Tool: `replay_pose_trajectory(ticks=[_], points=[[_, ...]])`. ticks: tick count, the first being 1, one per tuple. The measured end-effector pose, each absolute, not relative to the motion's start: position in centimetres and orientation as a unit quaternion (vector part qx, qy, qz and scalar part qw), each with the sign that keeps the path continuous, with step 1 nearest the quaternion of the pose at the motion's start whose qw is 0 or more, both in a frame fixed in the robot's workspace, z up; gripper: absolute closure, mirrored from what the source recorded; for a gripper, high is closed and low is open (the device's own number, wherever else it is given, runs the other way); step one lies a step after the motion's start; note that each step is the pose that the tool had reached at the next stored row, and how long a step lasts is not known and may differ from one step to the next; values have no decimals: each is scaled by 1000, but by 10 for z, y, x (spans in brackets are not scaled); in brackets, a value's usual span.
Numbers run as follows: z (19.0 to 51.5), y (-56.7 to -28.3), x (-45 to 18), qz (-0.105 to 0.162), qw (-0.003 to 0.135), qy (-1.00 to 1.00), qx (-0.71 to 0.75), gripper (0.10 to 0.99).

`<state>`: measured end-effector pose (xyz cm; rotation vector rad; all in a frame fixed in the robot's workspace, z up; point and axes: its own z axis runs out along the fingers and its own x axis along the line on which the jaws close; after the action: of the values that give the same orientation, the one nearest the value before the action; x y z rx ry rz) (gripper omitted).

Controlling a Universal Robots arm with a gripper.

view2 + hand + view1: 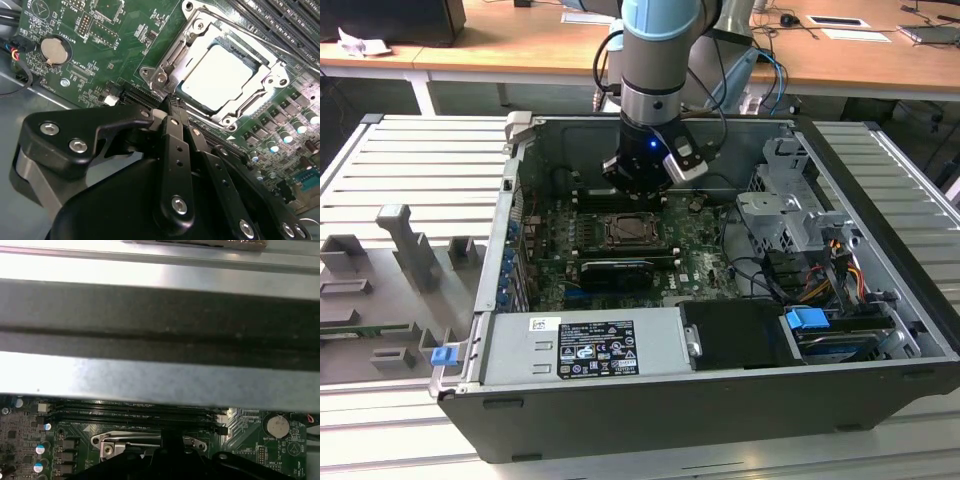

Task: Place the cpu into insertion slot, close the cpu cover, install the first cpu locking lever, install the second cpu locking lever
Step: 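Install the second cpu locking lever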

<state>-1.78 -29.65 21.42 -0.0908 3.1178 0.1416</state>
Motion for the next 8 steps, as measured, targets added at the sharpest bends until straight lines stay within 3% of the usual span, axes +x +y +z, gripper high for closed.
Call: replay_pose_trajectory(ticks=[8], points=[[214,-310,-18,45,10,998,-29,980]])
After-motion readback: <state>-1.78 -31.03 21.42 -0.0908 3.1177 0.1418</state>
